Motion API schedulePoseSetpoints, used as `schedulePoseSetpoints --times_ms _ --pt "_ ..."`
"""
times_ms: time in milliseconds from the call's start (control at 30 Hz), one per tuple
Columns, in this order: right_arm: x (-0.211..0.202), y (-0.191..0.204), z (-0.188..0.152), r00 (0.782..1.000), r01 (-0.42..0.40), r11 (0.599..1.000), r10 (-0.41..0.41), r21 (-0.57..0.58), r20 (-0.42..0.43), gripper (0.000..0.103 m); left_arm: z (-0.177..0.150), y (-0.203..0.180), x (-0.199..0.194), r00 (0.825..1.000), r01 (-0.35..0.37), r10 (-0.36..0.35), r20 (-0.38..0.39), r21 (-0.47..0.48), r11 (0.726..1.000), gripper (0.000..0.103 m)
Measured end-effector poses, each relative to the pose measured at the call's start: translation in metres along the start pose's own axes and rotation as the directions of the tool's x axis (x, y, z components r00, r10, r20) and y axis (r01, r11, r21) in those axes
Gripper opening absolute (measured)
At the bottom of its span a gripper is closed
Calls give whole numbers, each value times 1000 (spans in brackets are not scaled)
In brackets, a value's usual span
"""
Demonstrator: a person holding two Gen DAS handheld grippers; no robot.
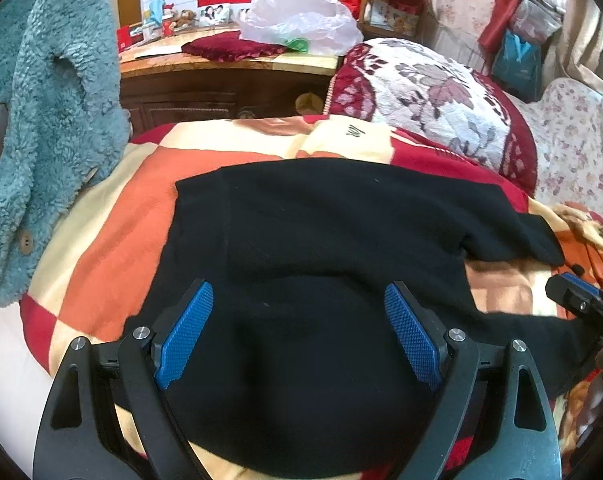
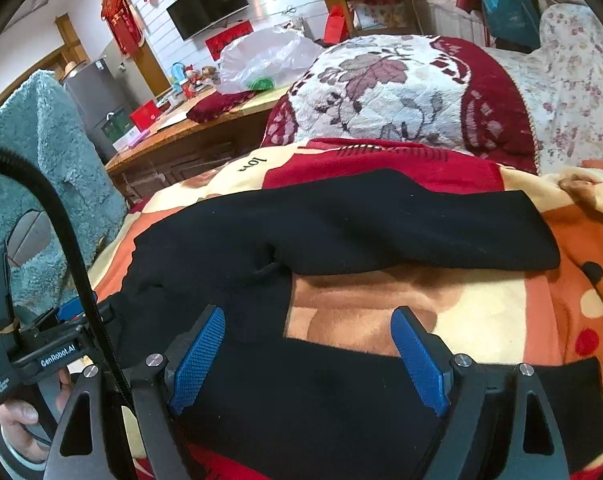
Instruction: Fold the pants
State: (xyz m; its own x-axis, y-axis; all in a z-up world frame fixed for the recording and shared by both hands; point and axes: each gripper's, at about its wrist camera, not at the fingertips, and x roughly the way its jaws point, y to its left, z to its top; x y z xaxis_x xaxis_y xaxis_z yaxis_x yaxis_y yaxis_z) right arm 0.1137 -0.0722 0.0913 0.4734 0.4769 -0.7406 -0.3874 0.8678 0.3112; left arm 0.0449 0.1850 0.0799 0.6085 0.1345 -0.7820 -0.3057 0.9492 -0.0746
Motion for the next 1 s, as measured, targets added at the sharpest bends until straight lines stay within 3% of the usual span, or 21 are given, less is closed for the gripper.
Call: schedulePoseSetpoints --times_ms 300,467,700,833,1000 --pt "30 5 18 1000 -11 999 10 -36 -24 84 19 15 19 999 -32 32 -11 2 999 88" --pt "43 5 31 999 -8 997 6 -81 -34 84 35 30 26 1000 -5 5 -25 16 1000 88" --pt "63 -1 67 996 -66 973 51 -221 -72 84 66 62 49 999 27 -20 -42 162 986 88" --pt "76 1 91 982 -177 935 149 -308 -113 84 85 85 68 990 124 -108 -88 202 972 89" --pt "103 -6 115 973 -206 910 151 -359 -175 84 96 97 94 979 178 -145 -147 250 952 88"
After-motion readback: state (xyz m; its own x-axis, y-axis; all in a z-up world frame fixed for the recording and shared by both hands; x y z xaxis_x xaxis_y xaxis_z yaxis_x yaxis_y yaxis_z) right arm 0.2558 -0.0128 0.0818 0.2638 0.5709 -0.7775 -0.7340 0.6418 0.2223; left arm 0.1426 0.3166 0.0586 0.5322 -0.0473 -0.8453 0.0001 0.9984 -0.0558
